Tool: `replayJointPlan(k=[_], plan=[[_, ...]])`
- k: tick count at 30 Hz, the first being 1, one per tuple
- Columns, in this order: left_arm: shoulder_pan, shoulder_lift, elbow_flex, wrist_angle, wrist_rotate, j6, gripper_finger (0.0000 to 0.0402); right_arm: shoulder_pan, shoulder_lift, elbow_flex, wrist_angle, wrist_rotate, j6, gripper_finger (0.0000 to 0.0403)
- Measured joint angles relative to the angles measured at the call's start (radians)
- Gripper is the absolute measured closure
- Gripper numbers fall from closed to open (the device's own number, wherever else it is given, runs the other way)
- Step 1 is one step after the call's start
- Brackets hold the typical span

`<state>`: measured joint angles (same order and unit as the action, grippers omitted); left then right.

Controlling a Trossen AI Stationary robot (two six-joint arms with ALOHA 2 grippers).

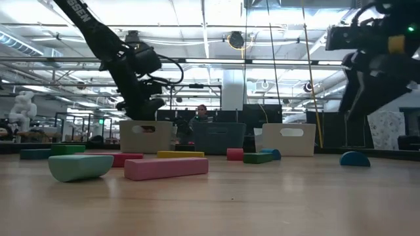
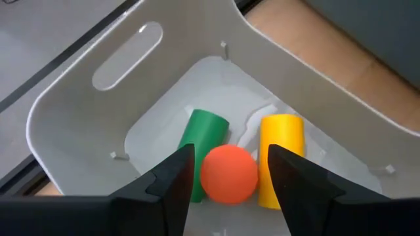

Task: Sort blocks by size
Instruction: Put the blue cylinder block into the gray bin

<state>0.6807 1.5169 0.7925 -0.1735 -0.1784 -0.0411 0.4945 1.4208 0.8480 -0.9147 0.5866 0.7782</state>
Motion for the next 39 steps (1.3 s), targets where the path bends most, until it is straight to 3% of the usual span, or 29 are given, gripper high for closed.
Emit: replayJointPlan(k=[6, 15, 21, 27, 32, 39], plan=[[-0.022, -0.001, 0.014, 0.009, -0.001, -0.004, 0.0204, -0.035, 0.000, 0.019, -0.049, 0.063, -0.054, 0.0128], [-0.087, -0.087, 0.020, 0.001, -0.010, 0.002, 0.0203, -0.083, -0.007, 0.019, -0.128, 0.036, -0.024, 0.0129], [-0.124, -0.191, 0.020, -0.006, -0.013, 0.001, 0.0203, -0.056, -0.085, 0.019, -0.190, -0.107, 0.095, 0.0129], [-0.209, -0.247, 0.020, 0.009, -0.014, -0.005, 0.0203, 0.005, -0.174, 0.019, -0.247, -0.259, 0.319, 0.0129], [-0.296, -0.250, 0.020, 0.052, -0.014, -0.005, 0.0203, 0.070, -0.183, 0.019, -0.351, -0.427, 0.512, 0.0129], [-0.396, -0.248, 0.020, 0.129, -0.013, -0.005, 0.0203, 0.184, -0.167, 0.019, -0.367, -0.534, 0.686, 0.0129]])
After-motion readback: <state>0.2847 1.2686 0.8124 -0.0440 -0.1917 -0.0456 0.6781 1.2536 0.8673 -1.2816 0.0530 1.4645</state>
